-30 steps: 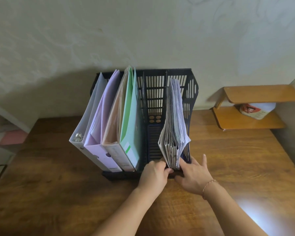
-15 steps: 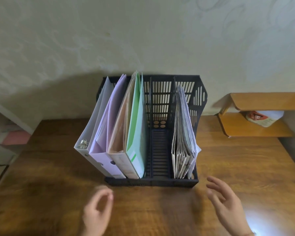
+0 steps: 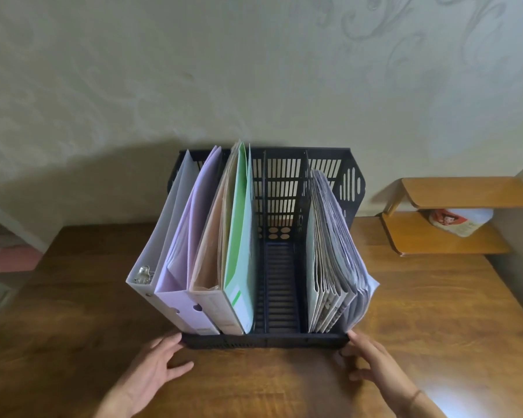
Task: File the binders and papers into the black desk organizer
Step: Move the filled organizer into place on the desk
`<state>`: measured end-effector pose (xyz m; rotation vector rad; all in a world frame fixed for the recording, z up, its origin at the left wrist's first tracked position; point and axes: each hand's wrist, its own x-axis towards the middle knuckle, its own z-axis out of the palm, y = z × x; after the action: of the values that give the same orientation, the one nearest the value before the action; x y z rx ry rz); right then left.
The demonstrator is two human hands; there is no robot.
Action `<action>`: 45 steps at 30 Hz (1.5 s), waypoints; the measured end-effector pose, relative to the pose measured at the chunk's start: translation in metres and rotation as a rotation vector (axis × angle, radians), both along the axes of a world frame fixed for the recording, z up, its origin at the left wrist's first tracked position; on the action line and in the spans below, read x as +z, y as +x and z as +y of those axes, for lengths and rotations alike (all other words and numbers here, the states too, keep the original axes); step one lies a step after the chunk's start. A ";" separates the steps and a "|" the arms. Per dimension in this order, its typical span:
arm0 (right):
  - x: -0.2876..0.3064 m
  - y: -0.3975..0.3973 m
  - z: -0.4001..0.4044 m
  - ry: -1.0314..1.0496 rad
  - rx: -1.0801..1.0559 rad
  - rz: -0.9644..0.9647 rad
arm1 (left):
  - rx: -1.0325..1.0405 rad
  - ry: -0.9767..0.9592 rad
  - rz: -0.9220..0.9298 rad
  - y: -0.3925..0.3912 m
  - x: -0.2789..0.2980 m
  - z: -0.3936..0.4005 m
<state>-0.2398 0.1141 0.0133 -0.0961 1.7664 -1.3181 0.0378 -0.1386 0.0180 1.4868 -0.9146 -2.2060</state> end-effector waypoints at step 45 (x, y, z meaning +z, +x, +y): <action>0.026 -0.001 -0.056 -0.343 0.261 -0.112 | 0.141 -0.208 0.215 0.077 0.002 0.037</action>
<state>-0.2412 0.0586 0.0397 -0.4213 1.3681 -1.3909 0.1148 -0.1012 0.0204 1.1577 -0.9067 -2.0515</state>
